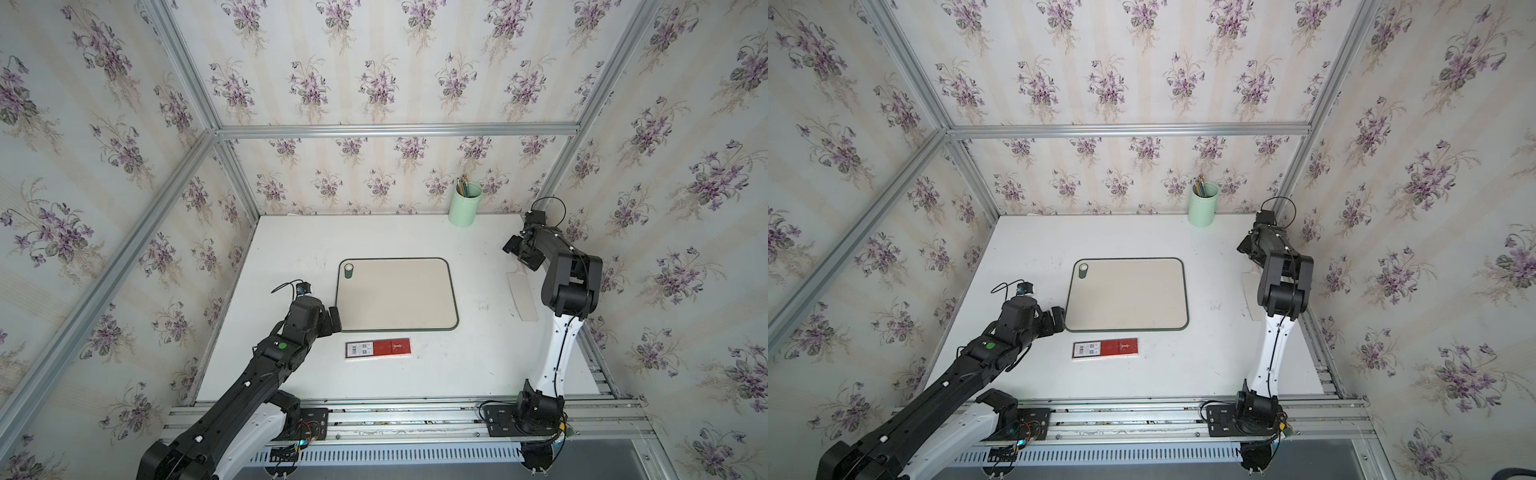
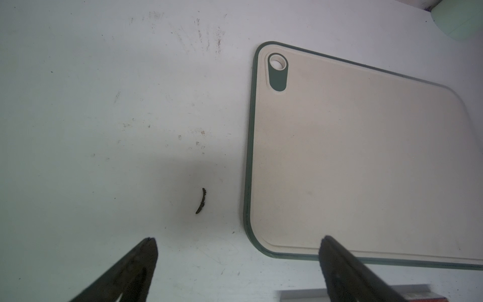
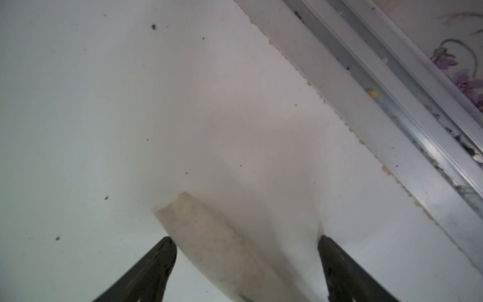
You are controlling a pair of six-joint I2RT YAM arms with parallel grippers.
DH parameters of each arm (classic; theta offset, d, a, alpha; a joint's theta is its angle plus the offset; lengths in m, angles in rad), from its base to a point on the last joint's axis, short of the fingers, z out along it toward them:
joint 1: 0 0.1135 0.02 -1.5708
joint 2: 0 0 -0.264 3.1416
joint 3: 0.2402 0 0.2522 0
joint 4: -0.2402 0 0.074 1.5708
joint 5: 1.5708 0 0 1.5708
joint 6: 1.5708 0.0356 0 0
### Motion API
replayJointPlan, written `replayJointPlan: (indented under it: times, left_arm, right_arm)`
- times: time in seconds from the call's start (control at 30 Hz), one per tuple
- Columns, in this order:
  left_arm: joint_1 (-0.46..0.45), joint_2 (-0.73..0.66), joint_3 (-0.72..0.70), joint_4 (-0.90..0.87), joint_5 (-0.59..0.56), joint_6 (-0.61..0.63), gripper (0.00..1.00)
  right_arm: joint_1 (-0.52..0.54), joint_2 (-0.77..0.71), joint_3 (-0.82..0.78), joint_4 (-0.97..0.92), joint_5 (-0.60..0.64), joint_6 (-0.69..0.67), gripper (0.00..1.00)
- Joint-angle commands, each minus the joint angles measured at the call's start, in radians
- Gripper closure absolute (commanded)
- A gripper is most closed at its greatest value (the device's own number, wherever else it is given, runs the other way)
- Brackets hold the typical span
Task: Align the knife with the edge of the cutting board
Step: Adjust the knife at the center of the board.
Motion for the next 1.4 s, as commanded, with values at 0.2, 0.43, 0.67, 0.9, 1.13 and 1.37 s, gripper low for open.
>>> replayJointPlan:
  times: [0.2,0.43,0.67,0.9,1.13,1.37]
  left_arm:
    - [0.0,-0.006,0.0,0.009,0.004,0.016,0.0]
    - [0.0,-0.005,0.001,0.009,0.008,0.017,0.0]
    - [0.001,-0.004,0.0,0.011,0.013,0.017,0.0]
    - [0.001,0.011,0.006,0.012,-0.009,0.022,0.01]
    - [0.0,-0.003,0.003,0.012,-0.001,0.025,0.0]
    - [0.0,-0.06,-0.017,0.008,-0.005,0.023,0.0]
  right_arm:
    - [-0.023,0.007,-0.044,-0.041,-0.054,-0.001,0.49]
    - [-0.084,-0.066,-0.197,0.013,-0.172,0.089,0.76]
    - [-0.128,-0.187,-0.362,0.078,-0.243,0.11,0.48]
    - [-0.127,-0.36,-0.447,0.117,-0.21,0.034,0.22]
    - [-0.059,-0.564,-0.619,0.413,-0.266,-0.3,0.14]
    - [0.053,-0.53,-0.526,0.287,-0.181,-0.91,0.06]
